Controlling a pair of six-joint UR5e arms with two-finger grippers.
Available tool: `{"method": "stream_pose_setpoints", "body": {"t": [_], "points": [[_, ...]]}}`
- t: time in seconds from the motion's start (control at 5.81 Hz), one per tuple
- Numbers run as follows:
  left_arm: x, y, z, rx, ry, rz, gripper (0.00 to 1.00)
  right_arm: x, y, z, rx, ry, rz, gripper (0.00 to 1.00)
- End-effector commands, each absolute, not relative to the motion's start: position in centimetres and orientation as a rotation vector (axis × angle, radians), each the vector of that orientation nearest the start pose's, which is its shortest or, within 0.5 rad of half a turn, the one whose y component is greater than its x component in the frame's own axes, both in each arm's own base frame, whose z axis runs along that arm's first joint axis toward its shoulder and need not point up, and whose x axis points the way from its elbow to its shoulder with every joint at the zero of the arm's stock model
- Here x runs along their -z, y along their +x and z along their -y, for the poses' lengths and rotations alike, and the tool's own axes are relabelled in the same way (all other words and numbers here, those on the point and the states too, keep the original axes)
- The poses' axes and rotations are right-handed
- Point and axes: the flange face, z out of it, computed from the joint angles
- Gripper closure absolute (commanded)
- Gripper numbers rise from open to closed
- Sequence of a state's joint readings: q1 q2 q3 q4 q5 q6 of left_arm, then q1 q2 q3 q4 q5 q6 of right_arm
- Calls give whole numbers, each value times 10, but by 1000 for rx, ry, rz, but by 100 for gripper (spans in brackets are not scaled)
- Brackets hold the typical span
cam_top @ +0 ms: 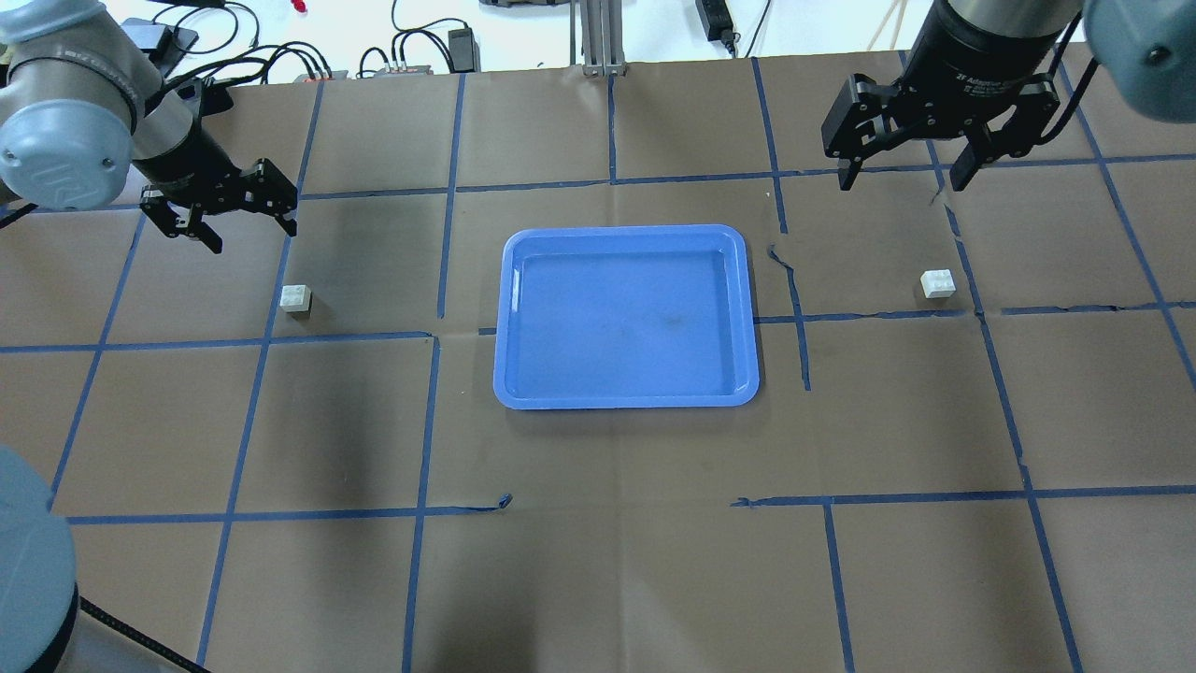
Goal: Assemble white blocks and place on blue tray
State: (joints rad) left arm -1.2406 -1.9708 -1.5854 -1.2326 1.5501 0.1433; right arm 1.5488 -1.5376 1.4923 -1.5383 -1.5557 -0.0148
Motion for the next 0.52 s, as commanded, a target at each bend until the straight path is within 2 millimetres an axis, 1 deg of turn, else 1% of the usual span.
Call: {"method": "stream_pose_setpoints", "body": {"t": [0.0,0.17,0.34], "points": [[-214,98,630,-179,-270,-3071,1,-508,124,511,45,-588,-3076,0],[-186,95,625,-156,-276,-3074,2,-508,123,519,128,-990,-2992,0],[-180,87,626,-122,-285,-3146,4,-511,121,527,195,-1333,-2893,0]]}}
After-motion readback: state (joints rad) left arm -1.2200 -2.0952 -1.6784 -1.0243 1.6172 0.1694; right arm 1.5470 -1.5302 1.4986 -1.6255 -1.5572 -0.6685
